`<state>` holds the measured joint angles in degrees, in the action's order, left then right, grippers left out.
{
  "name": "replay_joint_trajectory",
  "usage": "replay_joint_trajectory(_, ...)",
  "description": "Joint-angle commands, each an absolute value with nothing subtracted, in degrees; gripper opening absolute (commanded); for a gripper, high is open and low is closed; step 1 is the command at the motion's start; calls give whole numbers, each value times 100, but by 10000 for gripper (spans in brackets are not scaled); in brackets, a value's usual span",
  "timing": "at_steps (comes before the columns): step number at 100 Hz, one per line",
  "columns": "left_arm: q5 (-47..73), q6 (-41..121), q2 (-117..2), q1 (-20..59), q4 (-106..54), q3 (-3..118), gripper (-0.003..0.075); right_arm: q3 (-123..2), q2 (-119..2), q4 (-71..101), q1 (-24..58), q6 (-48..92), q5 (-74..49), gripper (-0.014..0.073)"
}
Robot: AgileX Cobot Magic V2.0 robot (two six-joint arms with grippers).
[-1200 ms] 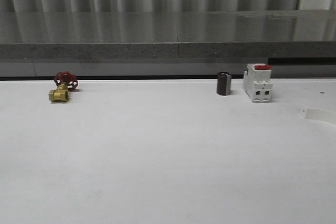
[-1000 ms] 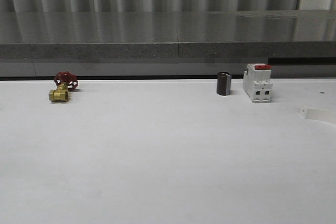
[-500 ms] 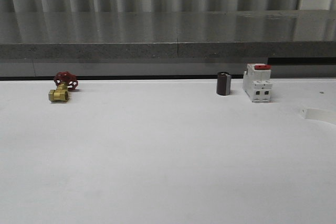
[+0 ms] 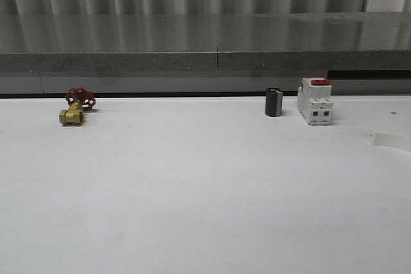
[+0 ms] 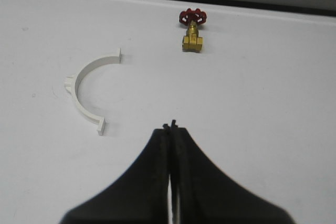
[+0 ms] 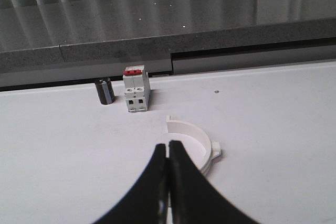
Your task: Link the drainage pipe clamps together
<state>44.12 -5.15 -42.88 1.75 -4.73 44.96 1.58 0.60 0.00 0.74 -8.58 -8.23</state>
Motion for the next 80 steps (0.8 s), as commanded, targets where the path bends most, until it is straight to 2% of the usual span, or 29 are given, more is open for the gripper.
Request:
replay_joint_trajectory(1, 4137, -517, -4535, 191, -565, 4708, -20, 68, 178, 0, 72, -806, -330, -118)
replay_joint_trajectory(11, 4185, -517, -4804, 191, -565, 4708, -15, 68, 178, 0, 72, -806, -330, -118)
replay_joint_trajectory(18, 4232, -317, -4967, 191, -575, 4708, 31, 68, 178, 0, 72, -806, -330, -118)
replay_joint_trajectory(27, 4296, -208, -5111, 191, -589, 4708, 179, 68, 178, 0, 72, -806, -330, -118)
replay_joint_trajectory(40, 4264, -223, -5206, 191, -627, 4708, 521, 68, 178, 0, 72, -806, -330, -118)
replay_joint_trajectory(47, 4263, -231, -5235, 191, -683, 4708, 616, 68, 178, 0, 72, -806, -330, -118)
replay_joint_trajectory(64, 4537, -231, -5669, 113, -695, 4885, 619, 68, 178, 0, 72, -806, -330, -118)
replay_joint_trajectory(80, 4508, 43, -6565, -308, -695, 5345, 618, 68, 178, 0, 72, -806, -330, -118)
